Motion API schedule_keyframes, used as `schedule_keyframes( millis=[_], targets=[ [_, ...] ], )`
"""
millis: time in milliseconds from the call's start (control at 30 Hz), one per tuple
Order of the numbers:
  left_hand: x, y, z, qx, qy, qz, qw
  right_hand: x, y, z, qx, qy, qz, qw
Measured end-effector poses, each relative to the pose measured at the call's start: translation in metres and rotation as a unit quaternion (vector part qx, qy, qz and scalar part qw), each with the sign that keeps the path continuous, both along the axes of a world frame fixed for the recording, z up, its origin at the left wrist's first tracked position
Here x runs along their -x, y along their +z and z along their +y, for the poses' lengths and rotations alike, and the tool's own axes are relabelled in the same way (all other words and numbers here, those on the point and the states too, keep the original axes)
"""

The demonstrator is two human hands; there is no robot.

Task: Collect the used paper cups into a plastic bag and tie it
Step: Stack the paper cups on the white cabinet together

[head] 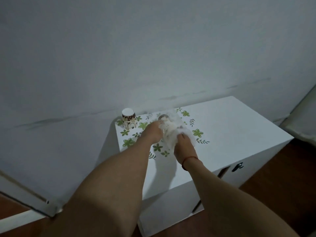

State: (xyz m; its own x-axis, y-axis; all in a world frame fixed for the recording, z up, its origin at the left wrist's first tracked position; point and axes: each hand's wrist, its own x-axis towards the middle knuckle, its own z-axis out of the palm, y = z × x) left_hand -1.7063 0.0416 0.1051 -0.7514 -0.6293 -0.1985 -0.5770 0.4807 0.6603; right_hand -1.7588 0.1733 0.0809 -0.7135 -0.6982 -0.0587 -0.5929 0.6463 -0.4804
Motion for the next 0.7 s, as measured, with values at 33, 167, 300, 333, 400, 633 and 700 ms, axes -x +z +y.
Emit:
schedule_keyframes(
  millis=[33, 167, 300, 333, 400, 633, 700],
  targets=[
    [0.008, -0.004, -0.004, 0.013, -0.005, 0.001, 1.0, 0.006, -0.003, -0.004, -0.005, 0.013, 0.011, 1.0],
    [0.039, -0.018, -0.014, 0.077, -0.041, 0.004, 0.996, 0.03, -0.002, -0.019, -0.055, -0.002, -0.007, 0.998],
    [0.052, -0.03, -0.016, 0.065, -0.051, -0.013, 0.997, 0.042, 0.0, -0.023, -0.091, -0.011, 0.006, 0.996],
    [0.053, -0.031, -0.017, 0.058, -0.044, -0.005, 0.997, 0.044, 0.003, -0.025, -0.095, -0.019, 0.004, 0.995],
    [0.055, -0.032, -0.016, 0.054, -0.027, 0.001, 0.998, 0.05, 0.008, -0.03, -0.085, -0.017, 0.003, 0.996],
    [0.064, -0.027, -0.013, 0.117, -0.053, -0.026, 0.991, 0.067, -0.002, -0.026, -0.068, -0.031, 0.016, 0.997],
    [0.065, -0.022, -0.01, 0.148, -0.051, -0.05, 0.986, 0.07, -0.003, -0.026, -0.057, -0.021, 0.028, 0.998]
  ],
)
